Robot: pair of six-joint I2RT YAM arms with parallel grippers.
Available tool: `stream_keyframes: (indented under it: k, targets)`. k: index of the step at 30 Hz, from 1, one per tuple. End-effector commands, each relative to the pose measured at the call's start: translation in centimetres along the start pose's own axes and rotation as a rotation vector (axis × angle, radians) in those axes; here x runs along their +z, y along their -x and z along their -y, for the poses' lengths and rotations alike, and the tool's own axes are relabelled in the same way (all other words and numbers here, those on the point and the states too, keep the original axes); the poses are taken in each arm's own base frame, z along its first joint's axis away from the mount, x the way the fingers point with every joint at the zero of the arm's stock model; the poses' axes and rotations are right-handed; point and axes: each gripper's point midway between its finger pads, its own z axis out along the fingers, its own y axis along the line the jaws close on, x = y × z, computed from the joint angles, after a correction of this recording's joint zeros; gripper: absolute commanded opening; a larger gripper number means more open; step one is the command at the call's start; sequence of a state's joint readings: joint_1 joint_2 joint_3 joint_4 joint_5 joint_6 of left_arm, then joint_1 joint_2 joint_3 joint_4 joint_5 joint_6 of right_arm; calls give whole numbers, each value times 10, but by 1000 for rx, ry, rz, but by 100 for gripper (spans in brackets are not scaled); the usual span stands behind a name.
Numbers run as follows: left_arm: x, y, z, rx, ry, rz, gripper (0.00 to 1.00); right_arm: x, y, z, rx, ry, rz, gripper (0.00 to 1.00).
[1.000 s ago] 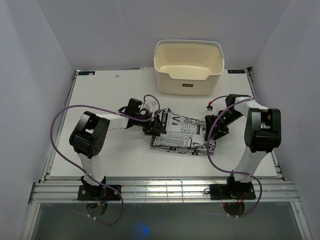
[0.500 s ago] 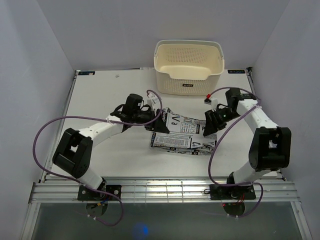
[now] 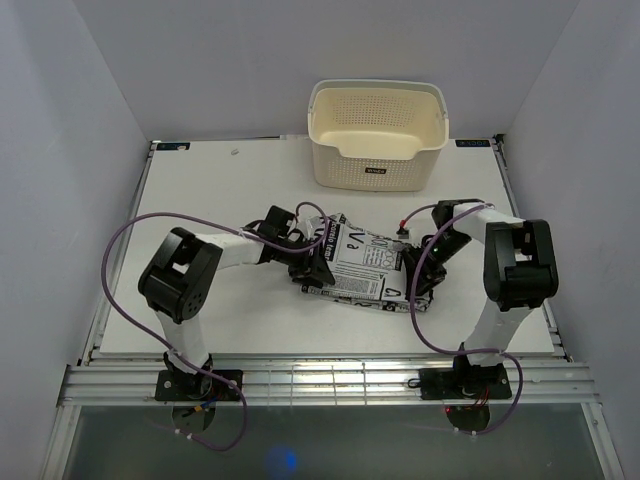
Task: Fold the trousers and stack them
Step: Neatly place the folded trousers to the corner
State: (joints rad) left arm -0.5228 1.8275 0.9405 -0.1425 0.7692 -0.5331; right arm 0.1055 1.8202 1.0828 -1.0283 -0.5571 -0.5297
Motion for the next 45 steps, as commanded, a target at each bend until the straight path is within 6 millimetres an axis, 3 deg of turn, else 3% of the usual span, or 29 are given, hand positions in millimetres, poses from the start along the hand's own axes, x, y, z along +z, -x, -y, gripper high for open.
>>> stream_keyframes:
  k: [1, 2, 5, 6, 8, 10, 12, 13, 16, 19, 20, 22, 23, 25, 26, 28, 30, 35, 38, 39, 41, 42, 43, 45]
  targets:
    - [-13, 25, -38, 7, 194, 87, 65, 7, 9, 28, -79, -184, -38, 50]
    - [-22, 30, -36, 17, 202, 114, 66, 11, 21, 22, -124, -201, -30, 51]
    - [-55, 38, -56, -3, 297, 182, 66, 31, 40, 5, -186, -203, -54, 52]
    - [-73, 46, -70, -25, 347, 231, 66, 36, 44, 1, -198, -199, -60, 52]
    - [-99, 53, -82, 7, 418, 273, 70, 55, 52, -14, -233, -186, -86, 52]
    - [-137, 66, -86, 71, 547, 344, 77, 61, 72, -32, -272, -154, -54, 52]
    - [-170, 81, -62, 227, 596, 400, 80, 69, 86, -50, -299, -134, -42, 53]
    - [-182, 85, -53, 272, 610, 425, 80, 65, 103, -59, -328, -130, -4, 54]
    - [-202, 89, -7, 438, 563, 464, 87, 53, 127, -75, -361, -122, 57, 58]
    - [-185, 79, 24, 574, 510, 381, 87, 24, 136, -94, -418, -112, 142, 71]
    - [-179, 79, 28, 599, 525, 367, 87, 0, 139, -103, -437, -114, 205, 76]
    - [-151, 73, 46, 686, 516, 313, 87, -24, 136, -112, -451, -103, 262, 90]
    - [-145, 79, 48, 706, 560, 326, 88, -49, 131, -114, -445, -118, 318, 94]
    - [-115, 76, 54, 723, 543, 272, 89, -78, 122, -115, -443, -144, 391, 90]
    - [-109, 82, 57, 709, 533, 293, 93, -90, 113, -99, -383, -164, 411, 90]
    - [-104, 95, 48, 589, 650, 369, 95, -112, 101, -88, -359, -208, 454, 90]
    - [-93, 107, 39, 497, 747, 428, 98, -125, 83, -64, -276, -238, 473, 90]
    - [-39, 93, 38, 417, 722, 459, 98, -133, 50, -36, -178, -270, 501, 90]
    - [-14, 89, 17, 414, 736, 448, 96, -129, 40, -33, -149, -258, 485, 90]
    - [0, 84, -9, 399, 790, 399, 96, -129, 41, -32, -146, -259, 485, 90]
    - [-5, 73, -59, 320, 932, 298, 95, -131, 42, -30, -140, -257, 488, 90]
    - [2, 69, -90, 250, 983, 233, 94, -134, 46, -31, -143, -255, 497, 90]
    - [-6, 54, -113, 183, 1038, 149, 91, -135, 47, -30, -135, -249, 492, 90]
    - [-33, 56, -156, 45, 1072, 134, 89, -138, 50, -29, -135, -249, 491, 90]
